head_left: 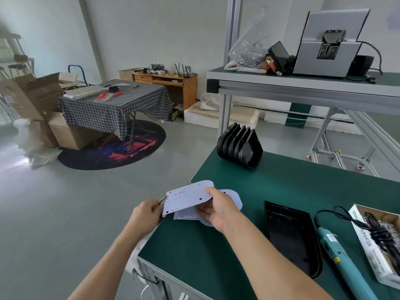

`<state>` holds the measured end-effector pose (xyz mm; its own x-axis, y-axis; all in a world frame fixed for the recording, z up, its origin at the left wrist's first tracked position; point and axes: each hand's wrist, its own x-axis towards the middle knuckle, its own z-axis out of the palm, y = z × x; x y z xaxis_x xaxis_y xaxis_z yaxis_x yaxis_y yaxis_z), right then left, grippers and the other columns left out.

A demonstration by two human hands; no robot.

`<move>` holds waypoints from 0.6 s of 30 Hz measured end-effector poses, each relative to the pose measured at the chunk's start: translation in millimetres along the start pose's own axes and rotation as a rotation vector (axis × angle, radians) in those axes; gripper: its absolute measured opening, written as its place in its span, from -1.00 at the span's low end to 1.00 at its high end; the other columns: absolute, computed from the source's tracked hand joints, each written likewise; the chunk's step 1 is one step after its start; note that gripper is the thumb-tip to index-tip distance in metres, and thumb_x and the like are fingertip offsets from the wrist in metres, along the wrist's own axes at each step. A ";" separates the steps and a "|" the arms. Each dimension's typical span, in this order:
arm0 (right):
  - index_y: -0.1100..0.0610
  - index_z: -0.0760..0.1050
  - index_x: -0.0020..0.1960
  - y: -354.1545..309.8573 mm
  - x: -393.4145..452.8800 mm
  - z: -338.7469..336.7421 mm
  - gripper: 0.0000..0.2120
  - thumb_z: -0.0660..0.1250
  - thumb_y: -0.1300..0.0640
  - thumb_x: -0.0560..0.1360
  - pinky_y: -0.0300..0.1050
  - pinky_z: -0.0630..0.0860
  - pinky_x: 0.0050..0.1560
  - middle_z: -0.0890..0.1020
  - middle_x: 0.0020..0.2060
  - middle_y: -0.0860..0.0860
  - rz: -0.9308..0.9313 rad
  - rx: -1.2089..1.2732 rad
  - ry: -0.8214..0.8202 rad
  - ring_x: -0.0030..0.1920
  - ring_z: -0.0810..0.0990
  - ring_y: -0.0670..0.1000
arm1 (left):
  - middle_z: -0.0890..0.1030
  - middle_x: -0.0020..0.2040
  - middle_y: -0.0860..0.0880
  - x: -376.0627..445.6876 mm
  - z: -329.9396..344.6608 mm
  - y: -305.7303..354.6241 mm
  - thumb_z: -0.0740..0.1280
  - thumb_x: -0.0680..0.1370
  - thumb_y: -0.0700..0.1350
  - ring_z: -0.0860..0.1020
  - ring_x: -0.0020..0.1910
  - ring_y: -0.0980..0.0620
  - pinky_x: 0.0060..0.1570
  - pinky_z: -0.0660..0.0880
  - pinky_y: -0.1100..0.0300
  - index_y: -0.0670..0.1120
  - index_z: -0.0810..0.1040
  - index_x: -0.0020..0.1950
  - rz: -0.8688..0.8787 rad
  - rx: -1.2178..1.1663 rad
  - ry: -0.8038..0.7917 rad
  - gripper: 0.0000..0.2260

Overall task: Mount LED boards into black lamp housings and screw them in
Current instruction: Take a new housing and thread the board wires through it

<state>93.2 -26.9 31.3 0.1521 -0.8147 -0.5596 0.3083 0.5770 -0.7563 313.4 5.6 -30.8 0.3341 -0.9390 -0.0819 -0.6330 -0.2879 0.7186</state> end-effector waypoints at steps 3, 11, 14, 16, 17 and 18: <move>0.18 0.54 0.05 -0.1 2.0 2.3 -0.90 0.28 0.17 0.66 -0.02 0.63 -0.18 0.73 -0.15 0.12 0.006 -0.003 0.032 -0.19 0.71 0.09 | 0.48 -0.35 -0.10 2.2 0.4 -1.7 0.33 0.60 -0.06 0.36 -0.34 -0.12 -0.33 0.34 0.13 -0.10 0.38 -0.31 -0.091 0.110 -0.039 -0.69; 0.19 0.57 0.00 2.6 2.1 6.9 -0.90 0.29 0.22 0.63 -0.16 0.60 -0.39 0.72 -0.20 0.11 0.016 -0.045 0.041 -0.25 0.69 0.04 | 0.68 -0.40 -0.06 9.3 -5.2 -17.6 0.30 0.56 -0.11 0.57 -0.33 -0.08 -0.35 0.42 0.21 -0.18 0.56 -0.22 -0.283 0.037 -0.007 -0.79; 0.18 0.58 0.02 4.3 1.9 6.0 -0.92 0.30 0.23 0.62 -0.16 0.59 -0.32 0.70 -0.16 0.09 0.010 -0.104 0.036 -0.26 0.66 0.01 | 0.65 -0.32 -0.11 13.6 -8.7 -22.9 0.35 0.61 -0.09 0.56 -0.26 -0.12 -0.29 0.40 0.13 -0.13 0.59 -0.19 -0.157 -0.062 0.190 -0.79; 0.18 0.58 0.09 6.2 3.2 4.9 -0.90 0.31 0.23 0.61 -0.15 0.56 -0.25 0.68 -0.09 0.11 0.002 -0.110 0.039 -0.22 0.63 0.04 | 0.61 -0.31 -0.06 15.4 -12.7 -16.7 0.41 0.60 -0.05 0.53 -0.28 -0.09 -0.29 0.39 0.10 -0.04 0.58 -0.20 -0.102 -0.198 0.321 -0.82; 0.19 0.57 0.10 6.8 4.1 4.0 -0.89 0.29 0.24 0.62 -0.14 0.54 -0.24 0.67 -0.08 0.13 -0.003 -0.088 0.042 -0.18 0.62 0.07 | 0.61 -0.29 -0.04 16.8 -15.4 -12.0 0.45 0.58 0.03 0.54 -0.26 -0.09 -0.29 0.40 0.09 -0.02 0.58 -0.18 -0.110 -0.266 0.360 -0.80; 0.20 0.57 0.08 6.6 4.2 2.9 -0.89 0.27 0.25 0.63 -0.13 0.53 -0.23 0.66 -0.08 0.14 -0.002 -0.055 0.046 -0.13 0.62 0.10 | 0.62 -0.25 -0.04 18.8 -16.9 -7.4 0.46 0.55 0.14 0.56 -0.21 -0.10 -0.27 0.42 0.07 -0.02 0.59 -0.15 -0.136 -0.300 0.383 -0.75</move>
<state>98.6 -26.7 24.9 0.1076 -0.8129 -0.5723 0.2563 0.5789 -0.7741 336.2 -6.7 -26.0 0.6675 -0.7440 0.0299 -0.3556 -0.2833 0.8907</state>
